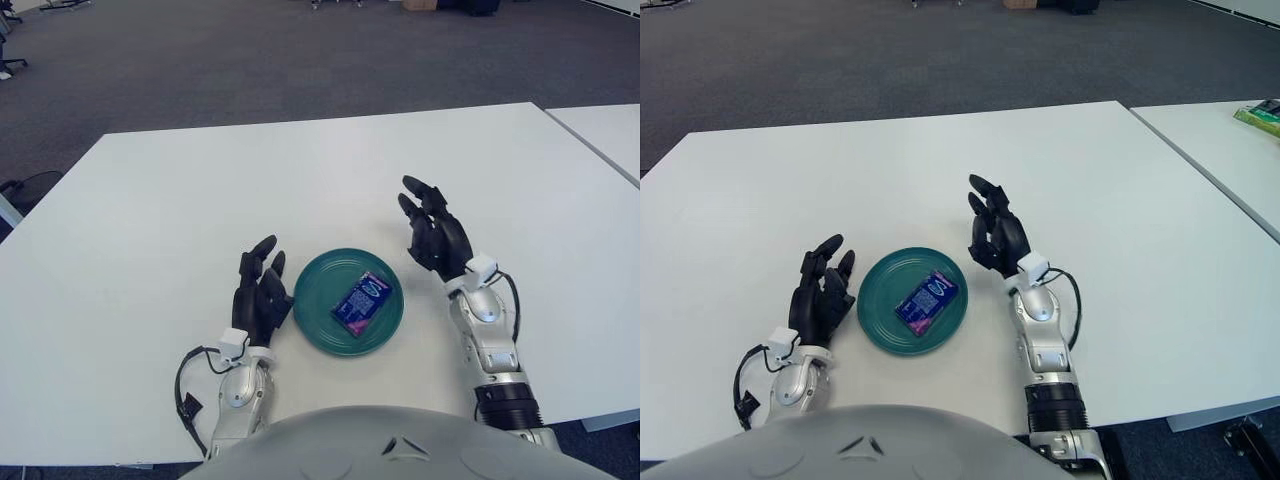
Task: Put the gum into the plate.
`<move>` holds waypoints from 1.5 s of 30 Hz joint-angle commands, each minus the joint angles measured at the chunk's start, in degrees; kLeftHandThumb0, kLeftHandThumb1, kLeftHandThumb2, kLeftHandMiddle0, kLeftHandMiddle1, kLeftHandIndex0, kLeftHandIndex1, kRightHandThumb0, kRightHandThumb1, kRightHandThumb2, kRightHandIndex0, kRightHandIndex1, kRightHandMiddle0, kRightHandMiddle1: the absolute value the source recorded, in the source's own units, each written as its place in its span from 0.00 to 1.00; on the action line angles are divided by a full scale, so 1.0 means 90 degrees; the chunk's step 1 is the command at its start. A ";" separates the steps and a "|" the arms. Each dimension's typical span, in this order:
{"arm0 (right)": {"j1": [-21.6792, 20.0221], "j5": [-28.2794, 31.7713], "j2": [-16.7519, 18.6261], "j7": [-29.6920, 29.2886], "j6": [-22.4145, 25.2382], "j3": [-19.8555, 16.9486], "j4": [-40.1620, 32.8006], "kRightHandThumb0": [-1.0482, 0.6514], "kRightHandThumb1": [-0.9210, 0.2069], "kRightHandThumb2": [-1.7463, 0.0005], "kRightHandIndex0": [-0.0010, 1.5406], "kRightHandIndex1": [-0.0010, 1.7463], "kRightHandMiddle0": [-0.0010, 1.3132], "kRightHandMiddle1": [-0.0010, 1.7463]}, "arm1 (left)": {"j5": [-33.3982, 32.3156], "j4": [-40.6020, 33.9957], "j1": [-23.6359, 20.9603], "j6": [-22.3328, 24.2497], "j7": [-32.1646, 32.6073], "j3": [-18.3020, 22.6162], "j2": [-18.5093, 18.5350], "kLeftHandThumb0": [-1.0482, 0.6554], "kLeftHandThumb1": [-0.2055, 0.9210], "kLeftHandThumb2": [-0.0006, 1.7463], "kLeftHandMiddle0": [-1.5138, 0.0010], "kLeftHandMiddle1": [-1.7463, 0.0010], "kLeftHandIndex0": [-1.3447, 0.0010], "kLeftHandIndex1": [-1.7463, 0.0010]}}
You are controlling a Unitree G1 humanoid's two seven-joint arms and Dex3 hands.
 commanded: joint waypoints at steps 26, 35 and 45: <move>0.0940 -0.0324 0.0009 -0.0205 0.0187 0.0302 0.0392 0.08 0.00 0.44 0.02 0.00 0.00 0.02 | -0.0051 -0.0220 0.0460 0.0242 -0.0345 0.0347 0.0123 0.14 1.00 0.56 0.71 1.00 0.93 0.53; 0.0900 -0.0195 0.0198 -0.0244 -0.0332 0.0251 0.1231 0.10 0.00 0.43 0.02 0.00 0.01 0.01 | 0.0054 -0.0273 0.0502 0.0251 -0.0459 0.0429 0.0184 0.14 1.00 0.56 0.75 1.00 0.98 0.56; 0.0704 -0.0075 0.0361 -0.0279 -0.0769 0.0137 0.1877 0.12 0.00 0.43 0.02 0.00 0.02 0.02 | 0.0972 -0.0316 0.0552 0.0191 0.0104 0.0473 0.0070 0.14 1.00 0.57 0.79 1.00 1.00 0.59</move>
